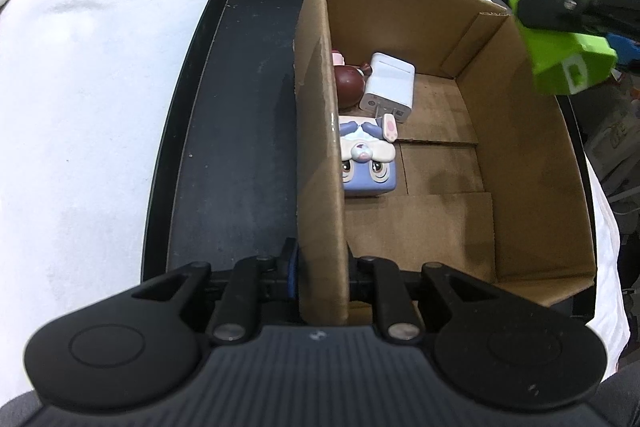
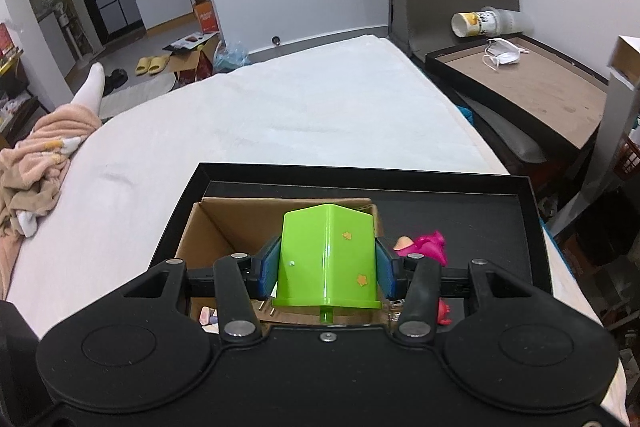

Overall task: Organize rigid objects
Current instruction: 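Lift the green toy with the right tool and carry it over the box, then open the right tool to release the green toy into the box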

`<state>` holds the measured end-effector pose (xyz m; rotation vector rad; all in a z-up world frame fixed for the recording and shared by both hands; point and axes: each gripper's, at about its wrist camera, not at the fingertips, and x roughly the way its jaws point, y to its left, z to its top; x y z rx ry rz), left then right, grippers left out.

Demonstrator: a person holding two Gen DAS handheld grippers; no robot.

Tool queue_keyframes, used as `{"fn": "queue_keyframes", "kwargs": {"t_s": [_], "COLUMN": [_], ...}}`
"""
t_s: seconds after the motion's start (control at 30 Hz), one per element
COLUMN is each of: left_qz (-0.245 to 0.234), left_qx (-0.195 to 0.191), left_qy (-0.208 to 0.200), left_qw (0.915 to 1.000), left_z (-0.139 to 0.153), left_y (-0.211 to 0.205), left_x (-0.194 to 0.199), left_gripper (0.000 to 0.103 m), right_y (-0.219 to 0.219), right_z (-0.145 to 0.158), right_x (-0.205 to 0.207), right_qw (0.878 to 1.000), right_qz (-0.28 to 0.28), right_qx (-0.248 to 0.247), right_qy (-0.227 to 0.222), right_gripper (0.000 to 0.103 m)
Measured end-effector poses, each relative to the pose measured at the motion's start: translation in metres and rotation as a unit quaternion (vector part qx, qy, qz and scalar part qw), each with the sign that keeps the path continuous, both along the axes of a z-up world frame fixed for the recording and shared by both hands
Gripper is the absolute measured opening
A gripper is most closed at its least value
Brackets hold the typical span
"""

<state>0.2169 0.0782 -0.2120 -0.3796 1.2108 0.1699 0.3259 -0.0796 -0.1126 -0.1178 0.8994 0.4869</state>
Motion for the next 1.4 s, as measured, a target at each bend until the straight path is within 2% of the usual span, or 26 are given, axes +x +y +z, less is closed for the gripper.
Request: {"fn": "queue_keyframes", "kwargs": {"t_s": [0.23,0.5,0.77,0.9,1.4], "left_qz": [0.0,-0.001,-0.003,-0.004,-0.005], "left_qx": [-0.003,-0.003,0.001,0.01,0.029], "left_qy": [0.0,-0.002,0.003,-0.008,-0.024], "left_qw": [1.0,1.0,1.0,0.9999,0.9993], "left_z": [-0.001,-0.001,0.004,0.01,0.022], "left_y": [0.001,0.0,-0.002,-0.005,-0.008], "left_x": [0.001,0.001,0.005,0.004,-0.005], "left_gripper": [0.019,0.019,0.019,0.019,0.016], "right_y": [0.012,0.001,-0.017,-0.032,-0.084], "right_z": [-0.003,0.002,0.012,0.013,-0.008], "right_x": [0.002,-0.003,-0.005,-0.004,-0.001], "right_qw": [1.0,1.0,1.0,1.0,0.998], "right_qz": [0.0,-0.006,-0.015,-0.027,-0.066], "right_qx": [-0.022,-0.014,-0.003,0.002,0.011], "right_qy": [-0.013,-0.01,-0.011,-0.008,0.011], "right_gripper": [0.049,0.049,0.049,0.05,0.057]}}
